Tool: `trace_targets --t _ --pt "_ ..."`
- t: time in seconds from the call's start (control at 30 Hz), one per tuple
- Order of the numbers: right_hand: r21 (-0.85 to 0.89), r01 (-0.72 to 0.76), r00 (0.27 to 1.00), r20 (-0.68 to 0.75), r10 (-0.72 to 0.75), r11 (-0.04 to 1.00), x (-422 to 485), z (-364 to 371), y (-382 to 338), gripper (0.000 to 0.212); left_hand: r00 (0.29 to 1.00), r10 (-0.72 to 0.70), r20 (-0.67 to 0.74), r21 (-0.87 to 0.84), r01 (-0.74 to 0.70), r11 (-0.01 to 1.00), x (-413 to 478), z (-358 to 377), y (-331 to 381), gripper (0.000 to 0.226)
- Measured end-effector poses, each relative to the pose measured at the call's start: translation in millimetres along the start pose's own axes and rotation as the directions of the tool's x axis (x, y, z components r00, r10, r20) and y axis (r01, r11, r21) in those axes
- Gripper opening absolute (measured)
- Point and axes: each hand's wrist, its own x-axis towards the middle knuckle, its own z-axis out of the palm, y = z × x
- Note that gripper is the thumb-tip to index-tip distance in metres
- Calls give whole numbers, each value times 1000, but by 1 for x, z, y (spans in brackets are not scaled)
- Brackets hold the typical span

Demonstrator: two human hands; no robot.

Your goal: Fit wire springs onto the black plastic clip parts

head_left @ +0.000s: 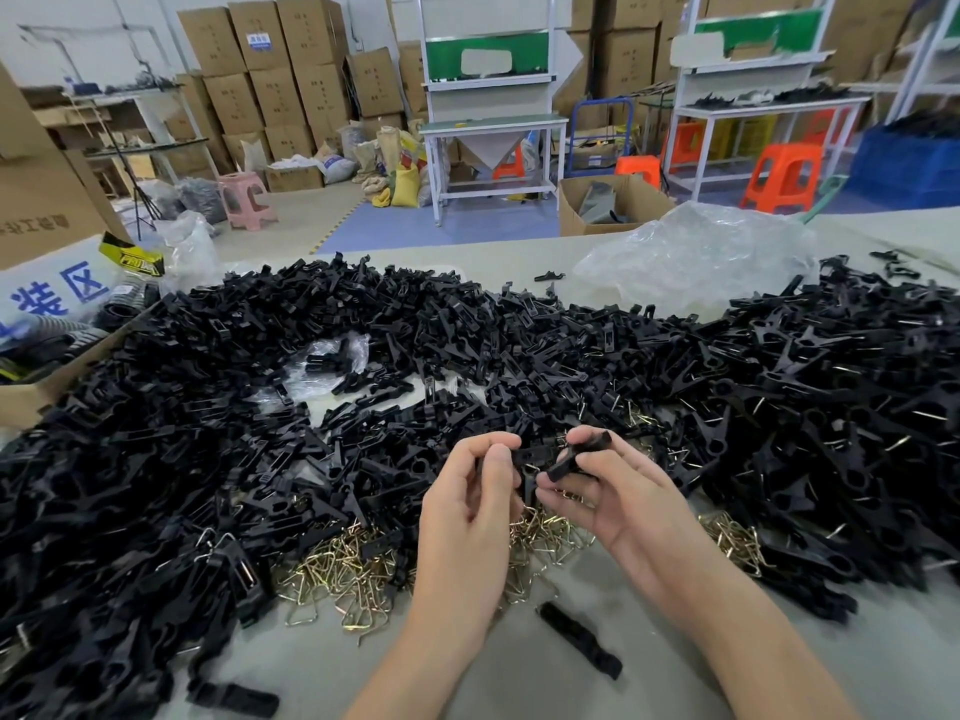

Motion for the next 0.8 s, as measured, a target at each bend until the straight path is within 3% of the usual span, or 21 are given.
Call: trace_targets --t 0.17,0.3,0.57,0.8 --pt "59 -42 999 -12 43 997 1 -3 -2 34 999 -20 39 17 20 1000 0 -1 0 10" --pt "109 -43 999 -17 45 993 1 -3 -3 17 1000 -1 22 72 0 997 -1 -1 -2 10" --pt "-36 53 995 -77 -56 998 1 1 -1 32 997 79 -12 197 -75 978 0 -6 -7 15" --pt "-136 90 996 9 -90 987 -2 -2 0 39 984 156 81 302 -174 937 0 -11 -9 25"
